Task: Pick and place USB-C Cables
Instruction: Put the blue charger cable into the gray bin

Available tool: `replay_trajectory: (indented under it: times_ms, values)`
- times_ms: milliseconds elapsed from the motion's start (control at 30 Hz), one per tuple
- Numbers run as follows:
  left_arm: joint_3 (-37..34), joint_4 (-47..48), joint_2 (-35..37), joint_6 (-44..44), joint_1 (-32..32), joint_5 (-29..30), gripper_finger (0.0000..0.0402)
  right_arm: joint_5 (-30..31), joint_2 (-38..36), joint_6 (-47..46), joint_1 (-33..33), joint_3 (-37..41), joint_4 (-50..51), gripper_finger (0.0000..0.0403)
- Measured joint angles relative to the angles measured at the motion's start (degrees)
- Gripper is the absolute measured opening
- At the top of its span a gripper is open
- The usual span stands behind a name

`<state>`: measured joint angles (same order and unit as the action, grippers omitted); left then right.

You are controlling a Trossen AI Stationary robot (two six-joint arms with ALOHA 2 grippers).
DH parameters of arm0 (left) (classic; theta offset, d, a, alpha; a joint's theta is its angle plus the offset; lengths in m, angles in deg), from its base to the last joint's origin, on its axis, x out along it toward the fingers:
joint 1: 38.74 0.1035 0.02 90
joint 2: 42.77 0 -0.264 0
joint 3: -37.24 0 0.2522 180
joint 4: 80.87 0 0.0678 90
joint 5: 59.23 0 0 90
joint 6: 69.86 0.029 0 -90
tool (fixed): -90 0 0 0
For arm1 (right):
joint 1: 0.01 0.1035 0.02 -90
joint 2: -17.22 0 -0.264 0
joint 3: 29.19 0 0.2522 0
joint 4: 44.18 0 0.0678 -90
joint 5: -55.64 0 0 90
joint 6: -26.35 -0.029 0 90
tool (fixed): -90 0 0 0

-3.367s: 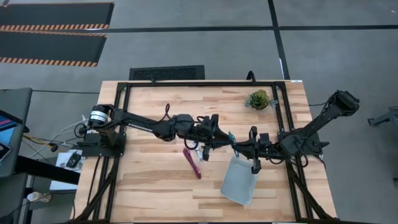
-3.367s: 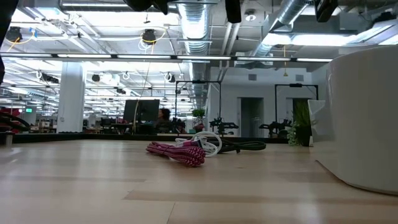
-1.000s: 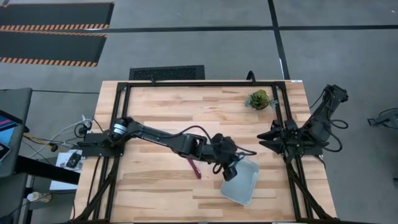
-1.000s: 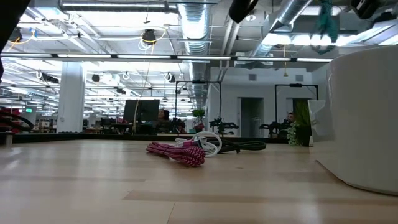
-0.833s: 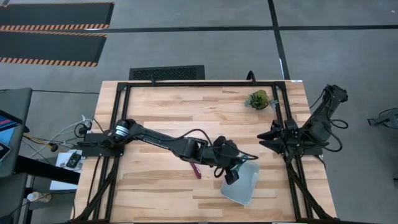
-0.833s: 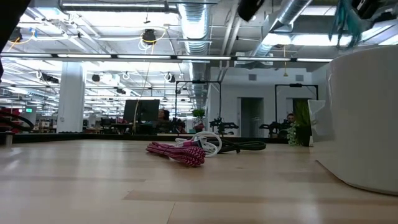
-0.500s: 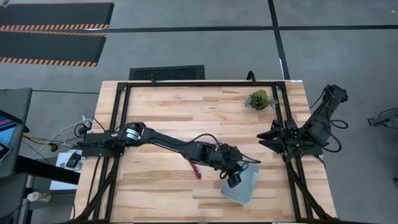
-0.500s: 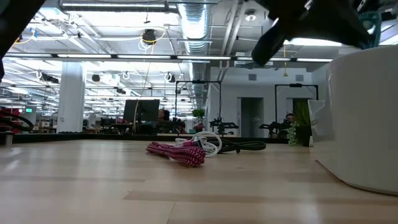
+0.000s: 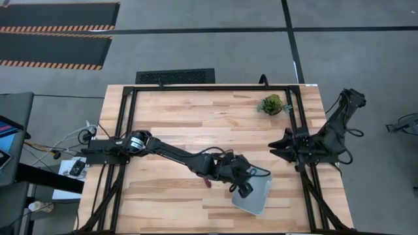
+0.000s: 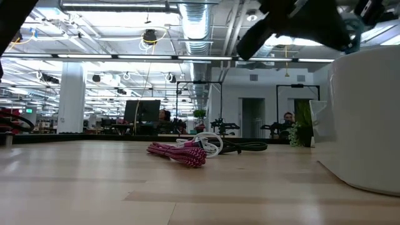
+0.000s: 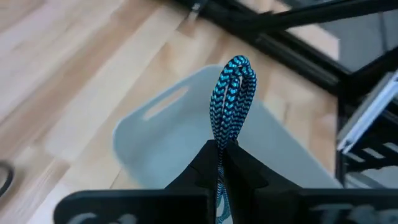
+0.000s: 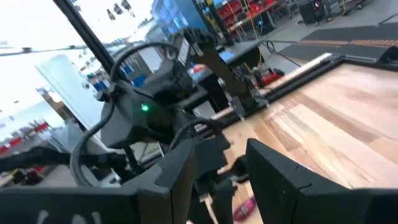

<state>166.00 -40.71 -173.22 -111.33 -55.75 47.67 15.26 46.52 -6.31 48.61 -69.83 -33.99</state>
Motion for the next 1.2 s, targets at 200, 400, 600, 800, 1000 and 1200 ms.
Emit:
replay_trajectory:
  times_ms: [200,400,600,800,1000,1200]
  values:
    - [0.0,4.6,0.0,-2.4,0.0,0.0,0.0000,0.0,2.4,-3.8,-0.8,0.0,0.4,0.0168]
    - [0.0,-1.9,0.0,11.3,-1.4,-4.1,0.0000,-0.1,3.7,-6.4,-0.8,0.0,0.5,0.0168]
    - [0.0,-1.0,0.0,40.2,-1.7,-8.6,0.0000,0.0,3.6,-6.4,-0.8,0.0,0.4,0.0168]
    - [0.0,-0.8,0.0,65.1,-1.7,-9.8,0.0000,-0.1,3.6,-6.4,-0.6,0.0,0.5,0.0168]
    - [0.0,-1.3,0.0,81.1,-0.4,-12.6,0.0000,-0.1,3.6,-6.1,-0.7,0.0,1.2,0.0168]
    - [0.0,-1.2,0.0,89.6,1.0,-14.3,0.0000,-0.1,3.6,-6.1,-0.7,0.0,1.2,0.0168]
